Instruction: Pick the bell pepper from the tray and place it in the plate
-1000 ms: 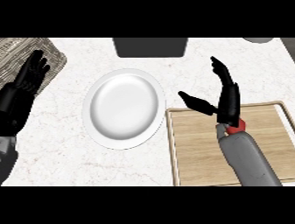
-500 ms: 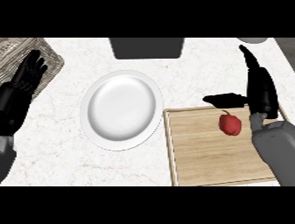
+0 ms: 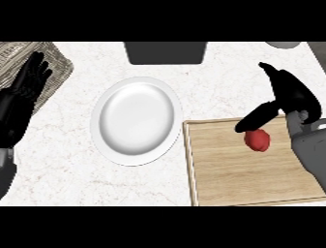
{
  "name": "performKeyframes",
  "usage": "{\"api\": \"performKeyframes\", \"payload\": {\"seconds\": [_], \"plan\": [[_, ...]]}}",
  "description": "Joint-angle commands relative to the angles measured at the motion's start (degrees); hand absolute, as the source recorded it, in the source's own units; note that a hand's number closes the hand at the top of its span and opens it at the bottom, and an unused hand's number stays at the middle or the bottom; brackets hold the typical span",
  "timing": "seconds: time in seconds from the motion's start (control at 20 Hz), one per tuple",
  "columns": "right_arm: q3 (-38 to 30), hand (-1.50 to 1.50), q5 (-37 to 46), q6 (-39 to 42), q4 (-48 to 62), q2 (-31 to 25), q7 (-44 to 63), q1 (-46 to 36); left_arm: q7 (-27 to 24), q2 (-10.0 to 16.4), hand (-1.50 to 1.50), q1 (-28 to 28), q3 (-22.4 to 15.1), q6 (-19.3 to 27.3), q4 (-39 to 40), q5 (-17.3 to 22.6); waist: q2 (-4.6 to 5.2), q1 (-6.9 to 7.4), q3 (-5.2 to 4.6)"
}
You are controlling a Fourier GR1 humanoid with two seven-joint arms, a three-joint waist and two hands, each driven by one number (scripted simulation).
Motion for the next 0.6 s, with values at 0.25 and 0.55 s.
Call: {"api": "performKeyframes", "payload": {"seconds": [0.25,0.55], "plan": [[0.03,-1.5,-5.15,9.49,-2.15,-2.36,12.93,0.46,-0.35,-1.09,0.0,-1.68,1.15,-1.2,2.12,-0.93,0.38,0.12,0.15],[0.41,-1.5,-3.92,10.89,3.24,-5.63,10.57,2.22,-0.65,-1.1,0.0,-0.86,1.75,-2.94,1.22,-0.37,0.51,0.61,0.16]]}}
